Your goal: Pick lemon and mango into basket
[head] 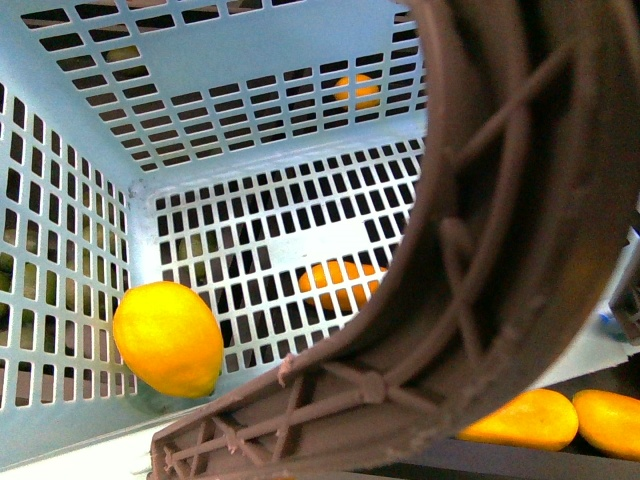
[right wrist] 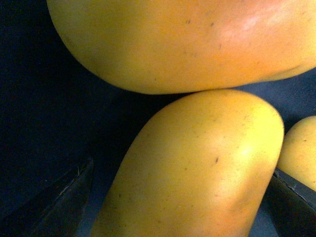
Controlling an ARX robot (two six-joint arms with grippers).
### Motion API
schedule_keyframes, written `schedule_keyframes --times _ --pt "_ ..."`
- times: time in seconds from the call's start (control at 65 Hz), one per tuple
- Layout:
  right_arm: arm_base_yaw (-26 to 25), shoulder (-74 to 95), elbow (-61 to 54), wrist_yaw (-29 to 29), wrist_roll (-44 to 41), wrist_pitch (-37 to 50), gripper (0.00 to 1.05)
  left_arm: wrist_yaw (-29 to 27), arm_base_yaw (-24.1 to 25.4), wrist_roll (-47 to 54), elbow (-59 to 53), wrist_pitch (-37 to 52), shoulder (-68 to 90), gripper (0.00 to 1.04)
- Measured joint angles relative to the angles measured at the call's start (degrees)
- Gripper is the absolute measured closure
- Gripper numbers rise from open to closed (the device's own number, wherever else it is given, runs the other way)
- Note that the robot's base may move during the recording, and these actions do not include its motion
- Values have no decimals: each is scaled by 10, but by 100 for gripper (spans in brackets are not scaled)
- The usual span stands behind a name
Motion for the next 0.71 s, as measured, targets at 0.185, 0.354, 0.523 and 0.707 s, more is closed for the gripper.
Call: schedule_keyframes --times 0.185,0.354,0.523,0.707 --pt "3 13 12 -17 0 -6 9 0 0 0 0 0 0 90" --pt "3 14 14 -21 0 -9 10 0 0 0 0 0 0 90" --pt "3 13 9 -23 0 -4 34 0 0 0 0 0 0 90" --pt "2 -8 -21 -34 -1 22 42 0 0 0 0 0 0 90"
